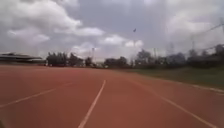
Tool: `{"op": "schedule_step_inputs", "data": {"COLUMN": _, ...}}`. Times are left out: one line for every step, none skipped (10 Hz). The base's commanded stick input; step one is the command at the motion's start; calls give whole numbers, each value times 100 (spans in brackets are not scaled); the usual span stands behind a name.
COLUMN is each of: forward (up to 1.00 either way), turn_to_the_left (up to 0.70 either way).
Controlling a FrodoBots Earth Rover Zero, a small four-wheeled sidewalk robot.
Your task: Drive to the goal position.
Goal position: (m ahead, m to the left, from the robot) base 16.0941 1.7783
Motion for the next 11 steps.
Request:
{"op": "schedule_step_inputs", "data": {"forward": 70, "turn_to_the_left": 0}}
{"op": "schedule_step_inputs", "data": {"forward": 70, "turn_to_the_left": 0}}
{"op": "schedule_step_inputs", "data": {"forward": 70, "turn_to_the_left": 0}}
{"op": "schedule_step_inputs", "data": {"forward": 70, "turn_to_the_left": 0}}
{"op": "schedule_step_inputs", "data": {"forward": 70, "turn_to_the_left": 0}}
{"op": "schedule_step_inputs", "data": {"forward": 70, "turn_to_the_left": -35}}
{"op": "schedule_step_inputs", "data": {"forward": 70, "turn_to_the_left": -35}}
{"op": "schedule_step_inputs", "data": {"forward": 70, "turn_to_the_left": 0}}
{"op": "schedule_step_inputs", "data": {"forward": 70, "turn_to_the_left": 0}}
{"op": "schedule_step_inputs", "data": {"forward": 70, "turn_to_the_left": 0}}
{"op": "schedule_step_inputs", "data": {"forward": 70, "turn_to_the_left": 0}}
